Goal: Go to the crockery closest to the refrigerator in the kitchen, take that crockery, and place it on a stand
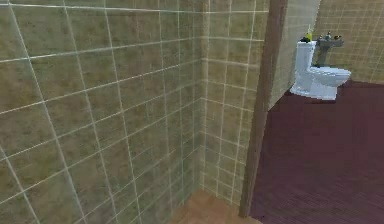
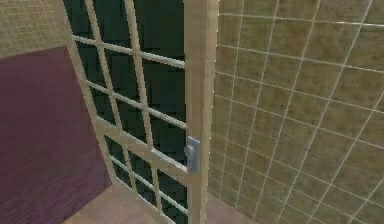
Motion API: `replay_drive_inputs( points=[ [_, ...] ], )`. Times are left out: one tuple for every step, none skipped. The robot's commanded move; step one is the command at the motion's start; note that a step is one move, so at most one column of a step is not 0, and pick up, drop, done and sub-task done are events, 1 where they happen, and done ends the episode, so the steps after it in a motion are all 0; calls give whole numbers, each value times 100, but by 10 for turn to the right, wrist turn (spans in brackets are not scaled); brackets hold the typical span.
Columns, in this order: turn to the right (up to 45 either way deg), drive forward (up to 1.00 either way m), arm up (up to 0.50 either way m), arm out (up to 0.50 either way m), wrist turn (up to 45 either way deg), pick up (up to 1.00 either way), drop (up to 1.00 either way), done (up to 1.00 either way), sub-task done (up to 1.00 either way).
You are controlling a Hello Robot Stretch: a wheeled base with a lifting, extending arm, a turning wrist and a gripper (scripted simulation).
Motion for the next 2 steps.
replay_drive_inputs(
  points=[
    [330, 0, 0, 0, 0, 0, 0, 0, 0],
    [0, 25, 0, 0, 0, 0, 0, 0, 0]
  ],
)
